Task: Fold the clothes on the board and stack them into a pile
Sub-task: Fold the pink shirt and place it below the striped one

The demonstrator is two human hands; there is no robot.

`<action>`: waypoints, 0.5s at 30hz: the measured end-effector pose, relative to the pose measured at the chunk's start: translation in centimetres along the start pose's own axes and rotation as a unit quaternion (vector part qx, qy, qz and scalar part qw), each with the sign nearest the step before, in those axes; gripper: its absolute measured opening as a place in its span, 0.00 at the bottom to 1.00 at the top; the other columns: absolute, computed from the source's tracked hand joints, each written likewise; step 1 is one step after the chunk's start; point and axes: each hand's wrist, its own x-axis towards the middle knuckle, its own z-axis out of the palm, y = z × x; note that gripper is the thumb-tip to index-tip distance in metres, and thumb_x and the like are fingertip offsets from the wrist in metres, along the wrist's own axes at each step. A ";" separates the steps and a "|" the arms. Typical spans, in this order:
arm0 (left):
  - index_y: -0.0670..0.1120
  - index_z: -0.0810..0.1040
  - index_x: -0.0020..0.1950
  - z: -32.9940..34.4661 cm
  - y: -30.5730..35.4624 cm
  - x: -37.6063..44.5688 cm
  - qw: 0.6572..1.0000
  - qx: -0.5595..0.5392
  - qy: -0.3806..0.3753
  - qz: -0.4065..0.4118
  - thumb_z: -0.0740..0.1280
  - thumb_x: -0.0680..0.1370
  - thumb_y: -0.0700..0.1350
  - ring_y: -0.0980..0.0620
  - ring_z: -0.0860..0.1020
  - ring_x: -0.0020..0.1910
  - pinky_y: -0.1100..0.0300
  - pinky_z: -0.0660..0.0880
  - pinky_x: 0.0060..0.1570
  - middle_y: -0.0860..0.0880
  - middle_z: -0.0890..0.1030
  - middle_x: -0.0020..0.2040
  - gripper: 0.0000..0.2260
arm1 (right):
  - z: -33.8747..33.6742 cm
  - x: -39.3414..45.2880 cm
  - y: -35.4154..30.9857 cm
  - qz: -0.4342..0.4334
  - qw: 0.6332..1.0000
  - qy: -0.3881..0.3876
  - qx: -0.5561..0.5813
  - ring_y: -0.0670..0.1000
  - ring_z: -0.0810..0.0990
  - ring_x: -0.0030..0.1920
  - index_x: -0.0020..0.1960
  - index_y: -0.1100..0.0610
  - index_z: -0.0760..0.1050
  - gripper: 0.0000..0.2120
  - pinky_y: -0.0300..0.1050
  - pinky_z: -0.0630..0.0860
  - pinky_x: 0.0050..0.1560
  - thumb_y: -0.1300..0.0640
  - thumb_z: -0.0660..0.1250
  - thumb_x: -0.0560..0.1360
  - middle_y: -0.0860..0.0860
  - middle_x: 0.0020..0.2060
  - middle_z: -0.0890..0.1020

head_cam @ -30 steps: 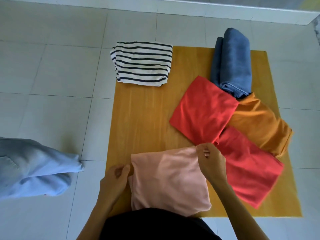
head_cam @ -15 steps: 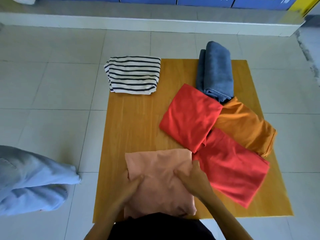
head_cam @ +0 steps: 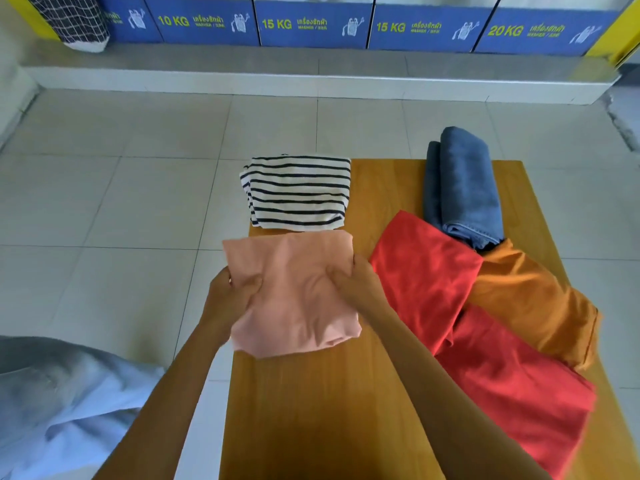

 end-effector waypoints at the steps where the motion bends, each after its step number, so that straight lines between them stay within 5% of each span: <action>1: 0.46 0.75 0.64 0.6 0.6 1.8 1.000 0.014 -0.004 -0.006 0.71 0.75 0.48 0.45 0.79 0.54 0.46 0.77 0.56 0.48 0.81 0.56 0.19 | 0.4 1.3 -0.4 0.016 1.000 0.010 -0.001 0.57 0.79 0.56 0.68 0.58 0.69 0.25 0.53 0.77 0.53 0.45 0.66 0.76 0.54 0.58 0.80; 4: 0.43 0.75 0.63 2.1 1.4 6.2 0.998 0.057 -0.002 -0.035 0.69 0.75 0.47 0.43 0.80 0.54 0.45 0.77 0.57 0.45 0.81 0.55 0.18 | 1.4 4.2 -1.1 0.068 0.997 0.040 -0.016 0.63 0.78 0.61 0.71 0.59 0.67 0.26 0.56 0.78 0.59 0.50 0.64 0.76 0.59 0.62 0.78; 8: 0.43 0.74 0.64 2.8 0.8 8.7 0.996 0.072 0.010 -0.049 0.69 0.74 0.48 0.42 0.79 0.55 0.44 0.76 0.58 0.44 0.80 0.56 0.20 | 2.0 5.6 -1.2 0.078 0.994 0.065 -0.039 0.63 0.79 0.58 0.68 0.58 0.69 0.25 0.54 0.78 0.55 0.49 0.64 0.74 0.59 0.59 0.80; 13: 0.44 0.66 0.70 2.7 -0.2 6.7 0.991 0.116 0.068 0.004 0.68 0.76 0.50 0.42 0.77 0.57 0.51 0.73 0.50 0.43 0.77 0.62 0.25 | 1.4 5.4 -0.5 0.069 0.996 0.044 -0.037 0.62 0.80 0.58 0.68 0.60 0.70 0.24 0.55 0.79 0.56 0.50 0.65 0.75 0.58 0.59 0.79; 15: 0.46 0.62 0.74 2.2 -0.3 5.5 0.988 0.125 0.089 0.028 0.67 0.76 0.47 0.40 0.75 0.63 0.48 0.73 0.56 0.43 0.74 0.67 0.28 | 0.7 4.5 -0.1 0.033 0.997 0.055 -0.045 0.60 0.80 0.56 0.64 0.60 0.73 0.19 0.54 0.79 0.54 0.54 0.65 0.75 0.57 0.55 0.81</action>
